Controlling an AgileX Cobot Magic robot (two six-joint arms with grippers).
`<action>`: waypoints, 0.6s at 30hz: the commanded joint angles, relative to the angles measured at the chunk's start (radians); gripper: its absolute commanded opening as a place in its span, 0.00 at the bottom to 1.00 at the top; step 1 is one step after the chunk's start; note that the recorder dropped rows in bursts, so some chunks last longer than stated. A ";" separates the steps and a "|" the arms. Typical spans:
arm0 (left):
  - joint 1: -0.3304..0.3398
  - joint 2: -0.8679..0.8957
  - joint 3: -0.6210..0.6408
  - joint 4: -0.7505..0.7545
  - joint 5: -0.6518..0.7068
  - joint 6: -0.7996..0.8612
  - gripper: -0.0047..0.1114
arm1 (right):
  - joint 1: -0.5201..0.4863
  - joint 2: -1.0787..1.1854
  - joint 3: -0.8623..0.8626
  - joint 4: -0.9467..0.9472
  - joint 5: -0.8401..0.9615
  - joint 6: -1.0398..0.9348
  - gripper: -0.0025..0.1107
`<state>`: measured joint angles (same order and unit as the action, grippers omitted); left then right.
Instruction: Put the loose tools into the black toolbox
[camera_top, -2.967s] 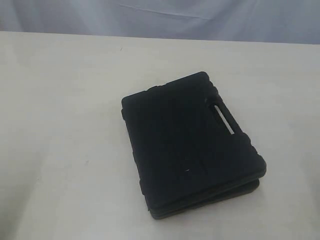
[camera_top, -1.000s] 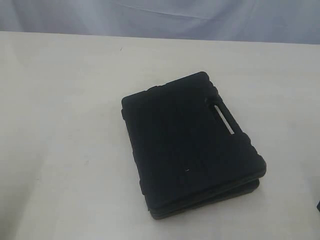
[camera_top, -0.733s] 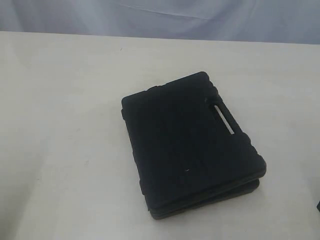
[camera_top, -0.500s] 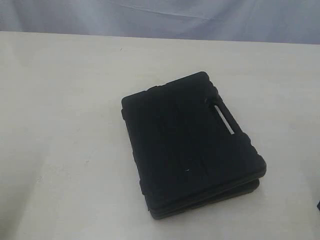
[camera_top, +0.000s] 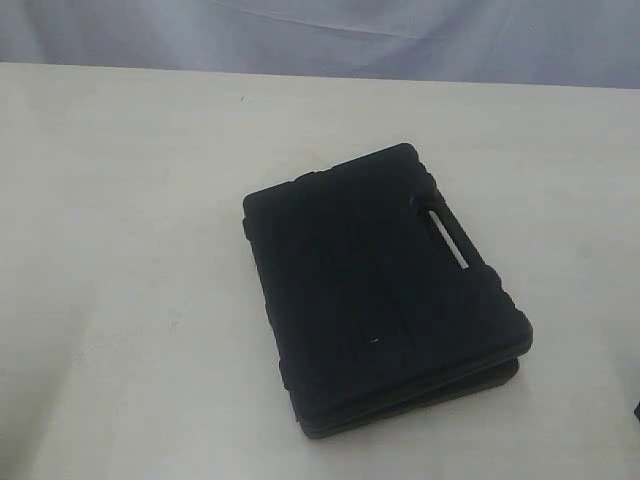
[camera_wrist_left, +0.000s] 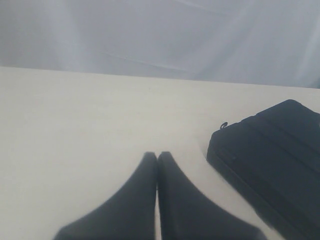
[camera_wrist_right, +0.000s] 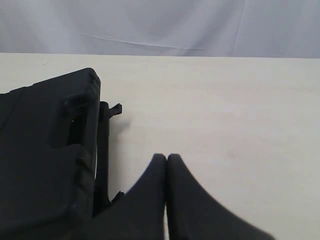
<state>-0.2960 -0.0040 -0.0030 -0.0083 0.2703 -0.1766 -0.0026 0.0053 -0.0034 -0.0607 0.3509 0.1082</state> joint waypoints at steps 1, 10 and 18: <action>-0.005 0.004 0.003 0.008 0.002 0.001 0.04 | -0.005 -0.005 0.003 0.001 -0.004 0.003 0.02; -0.005 0.004 0.003 0.008 0.002 0.001 0.04 | -0.005 -0.005 0.003 0.001 -0.004 0.008 0.02; -0.005 0.004 0.003 0.008 0.002 0.001 0.04 | -0.005 -0.005 0.003 0.001 -0.004 0.015 0.02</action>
<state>-0.2960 -0.0040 -0.0030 -0.0083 0.2703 -0.1766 -0.0026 0.0053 -0.0034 -0.0607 0.3509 0.1210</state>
